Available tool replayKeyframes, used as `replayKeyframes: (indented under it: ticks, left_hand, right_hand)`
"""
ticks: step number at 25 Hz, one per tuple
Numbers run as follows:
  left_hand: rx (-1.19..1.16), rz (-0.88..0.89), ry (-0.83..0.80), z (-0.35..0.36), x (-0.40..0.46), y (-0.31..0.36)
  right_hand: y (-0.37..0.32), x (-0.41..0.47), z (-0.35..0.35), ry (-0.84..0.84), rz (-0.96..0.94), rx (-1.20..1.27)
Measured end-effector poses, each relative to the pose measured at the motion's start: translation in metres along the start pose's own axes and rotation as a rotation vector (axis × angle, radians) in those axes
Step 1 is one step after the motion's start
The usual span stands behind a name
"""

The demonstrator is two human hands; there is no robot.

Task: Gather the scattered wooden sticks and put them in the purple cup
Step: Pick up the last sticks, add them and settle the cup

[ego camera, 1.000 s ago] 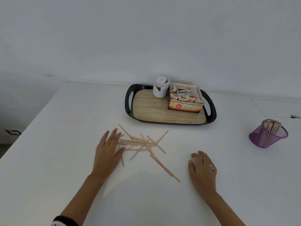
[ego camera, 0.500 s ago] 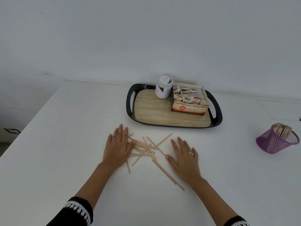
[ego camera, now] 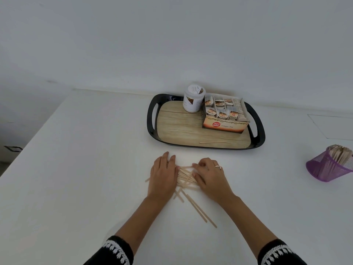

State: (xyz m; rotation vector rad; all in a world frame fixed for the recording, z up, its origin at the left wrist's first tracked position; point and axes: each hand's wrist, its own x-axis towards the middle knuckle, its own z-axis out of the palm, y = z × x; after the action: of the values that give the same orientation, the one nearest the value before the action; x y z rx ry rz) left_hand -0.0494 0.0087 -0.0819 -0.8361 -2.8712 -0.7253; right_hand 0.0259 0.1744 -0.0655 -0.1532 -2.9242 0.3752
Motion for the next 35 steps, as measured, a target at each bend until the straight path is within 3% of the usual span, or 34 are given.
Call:
replayKeyframes:
  ticks: [3, 7, 9, 12, 16, 20, 28, 32, 35]
  left_hand:
    - [-0.12, -0.041, 0.06, 0.003, -0.002, 0.017]
    - [-0.593, -0.108, 0.112, -0.002, -0.008, 0.031]
    - [-0.668, -0.089, 0.137, -0.008, -0.013, 0.024]
    - [-0.519, -0.106, 0.179, -0.019, -0.019, -0.006]
    - [-0.392, -0.154, 0.112, -0.034, -0.035, -0.035]
    - [-0.404, -0.106, -0.044, -0.034, -0.045, -0.017]
    - [-0.554, -0.05, -0.085, -0.026, -0.06, 0.013]
    - [-0.298, 0.052, 0.059, -0.029, -0.06, -0.011]
    - [-0.094, -0.018, 0.056, -0.028, -0.055, -0.024]
  right_hand:
    - [-0.002, -0.01, -0.004, 0.04, -0.025, 0.096]
    - [-0.003, -0.025, -0.011, -0.05, -0.03, 0.245]
    - [0.001, -0.029, -0.019, -0.048, 0.051, 0.352]
    - [0.009, -0.039, -0.028, -0.043, 0.208, 0.43]
    - [0.004, -0.055, -0.032, -0.195, 0.287, 0.471]
    - [-0.018, -0.059, -0.027, -0.317, 0.256, 0.373]
    - [-0.039, -0.053, -0.023, -0.263, 0.248, 0.349]
    - [-0.035, -0.041, -0.021, -0.051, 0.314, 0.377]
    - [-0.043, -0.03, -0.009, -0.209, 0.334, 0.347]
